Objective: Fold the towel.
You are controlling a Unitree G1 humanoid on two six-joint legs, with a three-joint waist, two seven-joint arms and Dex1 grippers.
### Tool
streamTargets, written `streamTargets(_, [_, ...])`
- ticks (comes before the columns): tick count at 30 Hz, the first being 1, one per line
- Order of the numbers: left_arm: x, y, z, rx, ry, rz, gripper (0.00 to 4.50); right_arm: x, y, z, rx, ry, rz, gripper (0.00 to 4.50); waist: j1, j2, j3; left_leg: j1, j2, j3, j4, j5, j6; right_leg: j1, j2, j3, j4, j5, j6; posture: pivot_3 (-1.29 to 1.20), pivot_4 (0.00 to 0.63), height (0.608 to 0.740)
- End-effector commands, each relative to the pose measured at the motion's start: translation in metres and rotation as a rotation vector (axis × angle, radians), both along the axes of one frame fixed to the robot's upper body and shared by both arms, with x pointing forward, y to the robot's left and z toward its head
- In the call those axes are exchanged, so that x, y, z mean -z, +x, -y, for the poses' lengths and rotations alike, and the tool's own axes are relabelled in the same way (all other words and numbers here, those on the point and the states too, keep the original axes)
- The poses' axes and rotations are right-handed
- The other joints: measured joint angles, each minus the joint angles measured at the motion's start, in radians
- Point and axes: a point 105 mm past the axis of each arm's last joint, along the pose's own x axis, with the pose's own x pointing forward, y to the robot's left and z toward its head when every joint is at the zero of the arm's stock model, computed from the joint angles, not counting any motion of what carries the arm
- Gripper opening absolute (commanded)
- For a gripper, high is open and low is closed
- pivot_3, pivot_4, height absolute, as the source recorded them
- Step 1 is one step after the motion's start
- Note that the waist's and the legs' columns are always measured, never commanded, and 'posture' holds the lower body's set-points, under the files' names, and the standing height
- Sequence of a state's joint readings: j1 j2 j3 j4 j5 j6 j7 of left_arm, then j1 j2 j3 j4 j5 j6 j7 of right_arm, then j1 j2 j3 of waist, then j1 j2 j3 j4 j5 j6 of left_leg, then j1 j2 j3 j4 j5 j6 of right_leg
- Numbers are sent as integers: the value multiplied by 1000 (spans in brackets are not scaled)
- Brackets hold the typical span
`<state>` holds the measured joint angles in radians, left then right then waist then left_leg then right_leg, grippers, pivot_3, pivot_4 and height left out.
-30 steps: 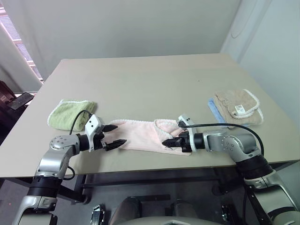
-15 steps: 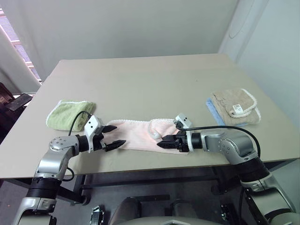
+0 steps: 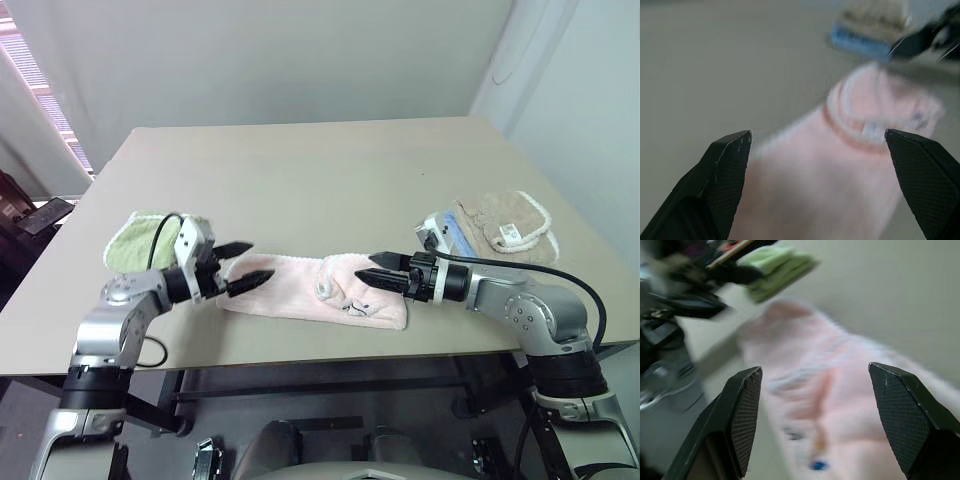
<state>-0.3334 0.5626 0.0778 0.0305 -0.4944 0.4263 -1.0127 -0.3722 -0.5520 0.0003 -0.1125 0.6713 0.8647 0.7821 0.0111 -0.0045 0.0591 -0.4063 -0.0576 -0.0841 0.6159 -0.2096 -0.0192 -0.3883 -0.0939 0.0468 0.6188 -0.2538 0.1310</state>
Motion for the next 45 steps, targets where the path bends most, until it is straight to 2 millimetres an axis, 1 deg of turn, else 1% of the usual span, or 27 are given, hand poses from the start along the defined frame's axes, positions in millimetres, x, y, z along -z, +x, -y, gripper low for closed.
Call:
streamTargets(1, [-21, -1, 21, 93, -79, 33, 3941, -15, 5, 11, 21, 25, 76, 3573, -2, 0, 0, 0, 0, 0, 0, 0, 0, 0, 0, 0, 0, 0, 0, 0, 0, 740])
streamTargets(2, [-19, 0, 27, 121, -73, 31, 3566, -17, 5, 14, 23, 23, 111, 3144, -3, 0, 0, 0, 0, 1, 0, 0, 0, 0, 0, 1, 0, 0, 0, 0, 0, 740])
streamTargets(3, [-17, 2, 34, 148, -55, 38, 3215, -19, 4, 14, 15, 14, 138, 2919, -4, 0, 0, 0, -1, 1, 0, 0, 0, -1, 1, 1, 0, 0, 0, 0, 0, 740])
streamTargets(4, [-16, 2, 38, 165, -40, 43, 2868, -19, 2, 15, 8, 10, 153, 2599, -4, 0, 0, 0, -1, 1, -1, 0, 0, -1, 1, 1, 0, 1, 1, 0, 0, 740])
streamTargets(5, [-16, 4, 46, 191, -38, 47, 2557, -18, 1, 15, 0, 4, 164, 2317, -4, 0, 0, 0, -1, 1, -1, 0, 0, -1, 2, 1, 0, 1, 2, 0, 0, 740])
streamTargets(7, [-17, 9, 67, 255, -45, 54, 1794, -19, 2, 17, 4, 21, 210, 1522, -2, 0, 0, 0, 0, 1, 0, 0, 0, -1, 3, 1, 0, 2, 2, 0, 0, 740])
streamTargets(9, [-10, 12, 87, 318, -16, 63, 1069, -14, 5, 15, 12, 27, 215, 829, 1, 0, 0, 0, 0, 1, 1, 0, 0, 0, 4, 1, 0, 2, 0, 0, 0, 740])
streamTargets(11, [-2, 18, 100, 332, 7, 67, 283, -8, 8, 8, 16, 17, 218, 60, 0, 0, 0, 1, 0, 1, 3, 1, 0, 2, 5, 1, 0, 3, -1, 0, 0, 740])
streamTargets(12, [3, 19, 105, 343, 14, 64, 27, -2, 9, 5, 14, -8, 213, 0, -4, 0, 0, 1, 0, 1, 4, 1, 0, 2, 5, 1, -1, 4, -1, 0, 0, 740])
streamTargets(15, [16, 19, 119, 389, 28, 64, 27, 19, 22, 1, 72, -77, 208, 0, -19, 0, 0, 1, 1, 2, 5, 1, 0, 2, 6, 2, -1, 5, -1, 0, 0, 740])
streamTargets(16, [23, 18, 122, 399, 43, 57, 27, 26, 26, 0, 97, -97, 201, 0, -23, 0, 0, 1, 1, 1, 5, 1, 0, 2, 6, 2, 0, 5, -1, 0, 0, 740])
streamTargets(17, [35, 18, 124, 401, 72, 38, 27, 36, 28, -1, 110, -123, 185, 0, -24, 0, 0, 1, 2, 1, 5, 1, 0, 1, 6, 2, 0, 5, -1, 0, 0, 740])
streamTargets(20, [63, 16, 125, 407, 134, -13, 27, 58, 29, -4, 138, -154, 150, 0, -25, 0, 0, 0, 2, 1, 5, 1, 0, 1, 7, 2, 0, 5, -2, 0, 0, 740])
streamTargets(21, [69, 19, 124, 387, 138, -24, 27, 63, 31, -3, 162, -162, 156, 0, -25, 0, 0, 0, 2, 1, 5, 1, 0, 0, 7, 2, 0, 5, -2, 0, 0, 740])
streamTargets(24, [84, 27, 124, 315, 126, -90, 27, 84, 31, -4, 191, -190, 97, 0, -24, 0, 0, 0, 2, 0, 6, 1, 0, 1, 7, 2, 1, 5, -1, 0, 0, 740])
streamTargets(26, [96, 23, 123, 319, 146, -109, 27, 90, 26, -7, 162, -209, 103, 0, -23, -1, -1, 1, 2, 0, 7, 1, 0, 2, 7, 2, 2, 6, 1, 0, 0, 740])
streamTargets(28, [102, 18, 123, 336, 156, -117, 27, 94, 23, -7, 149, -230, 95, 0, -24, -1, -1, 5, 2, 0, 8, 1, 0, 6, 7, 2, 1, 6, 0, 0, 0, 740])
streamTargets(30, [104, 15, 123, 351, 155, -124, 27, 92, 22, -7, 136, -223, 91, 0, -26, -1, -1, 16, 2, 0, 6, -1, -2, 17, 7, 1, -2, 5, 0, 0, 0, 740])
streamTargets(32, [102, 14, 122, 357, 140, -121, 27, 86, 26, -5, 139, -214, 114, 0, -28, 0, -1, 17, 2, 0, 6, -2, -4, 19, 7, 1, -3, 3, 4, 0, 0, 740])
streamTargets(35, [93, 15, 119, 361, 108, -116, 27, 73, 31, -3, 151, -179, 131, 0, -28, 0, -1, 16, 2, -1, 5, -2, -4, 18, 6, 1, -3, 3, 4, 0, 0, 740])
streamTargets(37, [69, 25, 114, 320, 0, -104, 27, 48, 35, -4, 147, -80, 152, 0, -27, 0, -1, 15, 2, -1, 4, -2, -4, 16, 6, 1, -3, 5, 0, 0, 0, 740])
streamTargets(38, [56, 30, 109, 294, -38, -87, 392, 34, 36, -5, 144, -28, 158, 0, -27, 0, 0, 14, 2, -1, 3, -1, -3, 15, 6, 1, -3, 5, 0, 0, 0, 740])
streamTargets(40, [40, 35, 99, 260, -49, -44, 868, 16, 35, -9, 123, 25, 180, 0, -28, 0, 0, 13, 3, -3, 2, 0, -1, 13, 6, 2, -2, 5, 0, 0, 0, 740])
streamTargets(41, [33, 34, 93, 257, -49, -30, 1315, 11, 33, -11, 110, 28, 188, 0, -30, 0, 0, 13, 3, -3, 1, 0, -1, 12, 6, 2, -2, 5, 0, 0, 0, 740])
streamTargets(43, [18, 30, 83, 248, -70, -14, 1991, 2, 29, -15, 82, 40, 192, 0, -30, 0, 0, 14, 3, -2, -1, 0, -1, 12, 7, 2, -2, 5, 0, 0, 0, 740])
streamTargets(45, [-2, 24, 68, 232, -106, -1, 2768, -11, 23, -21, 38, 64, 210, 0, -30, 0, 0, 14, 3, -2, -3, 0, -1, 12, 7, 2, -2, 5, 1, 0, 0, 740])
